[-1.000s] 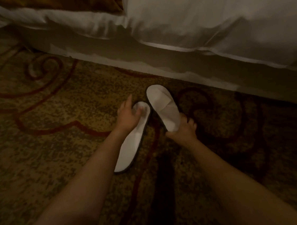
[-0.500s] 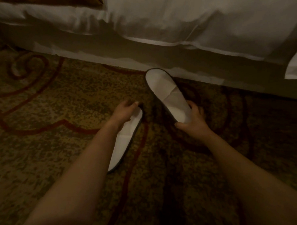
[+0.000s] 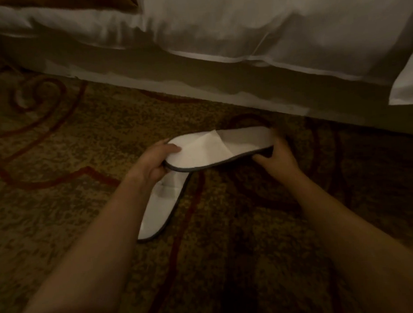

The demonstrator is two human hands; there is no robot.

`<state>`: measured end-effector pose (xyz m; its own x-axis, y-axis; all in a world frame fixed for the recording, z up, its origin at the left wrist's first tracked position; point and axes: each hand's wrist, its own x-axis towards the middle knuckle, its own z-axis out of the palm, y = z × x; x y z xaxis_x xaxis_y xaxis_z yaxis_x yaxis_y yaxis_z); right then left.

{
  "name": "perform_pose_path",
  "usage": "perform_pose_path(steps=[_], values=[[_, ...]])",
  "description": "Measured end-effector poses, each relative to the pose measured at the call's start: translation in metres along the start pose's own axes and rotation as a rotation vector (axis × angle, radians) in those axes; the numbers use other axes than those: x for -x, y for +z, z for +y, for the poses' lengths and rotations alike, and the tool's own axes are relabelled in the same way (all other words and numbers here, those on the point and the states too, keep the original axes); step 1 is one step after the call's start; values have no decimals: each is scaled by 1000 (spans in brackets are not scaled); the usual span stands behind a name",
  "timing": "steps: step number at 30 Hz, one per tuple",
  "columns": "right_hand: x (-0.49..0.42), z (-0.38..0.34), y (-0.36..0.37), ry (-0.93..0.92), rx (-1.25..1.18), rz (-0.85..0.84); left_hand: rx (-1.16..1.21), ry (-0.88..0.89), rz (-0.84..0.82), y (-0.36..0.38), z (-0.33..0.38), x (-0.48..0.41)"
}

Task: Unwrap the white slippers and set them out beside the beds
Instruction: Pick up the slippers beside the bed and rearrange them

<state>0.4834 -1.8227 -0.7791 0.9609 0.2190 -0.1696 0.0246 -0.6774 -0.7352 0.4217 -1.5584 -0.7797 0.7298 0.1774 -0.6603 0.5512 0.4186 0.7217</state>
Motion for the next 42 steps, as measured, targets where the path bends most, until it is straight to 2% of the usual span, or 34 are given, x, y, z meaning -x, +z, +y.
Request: perform_pose_path(steps=[3,5,6,9,16,21,27,34,36,39,40,42], values=[[-5,-6,17,426,-260,112,34,-9,-119,24,-30,10],[-4,-12,29,638,-562,51,-16,-35,-105,40,-54,15],[-1,-14,34,670,-618,20,-58,-63,-76,45,-66,18],[11,-10,53,631,-376,-6,-207,-118,-76,53,-93,25],[42,8,87,684,-87,-258,-950,23,49,36,-111,25],[48,6,93,558,161,-145,-1194,76,82,44,-117,30],[61,8,95,531,290,-118,-1217,102,127,52,-122,37],[68,6,95,539,289,-81,-1213,110,106,56,-126,42],[69,1,97,508,305,-24,-1258,182,171,51,-118,39],[70,-8,105,385,410,4,-1400,333,365,24,-96,30],[71,-11,108,351,435,-12,-1464,312,390,10,-88,26],[71,-19,116,319,471,-87,-1525,146,377,-18,-80,20]])
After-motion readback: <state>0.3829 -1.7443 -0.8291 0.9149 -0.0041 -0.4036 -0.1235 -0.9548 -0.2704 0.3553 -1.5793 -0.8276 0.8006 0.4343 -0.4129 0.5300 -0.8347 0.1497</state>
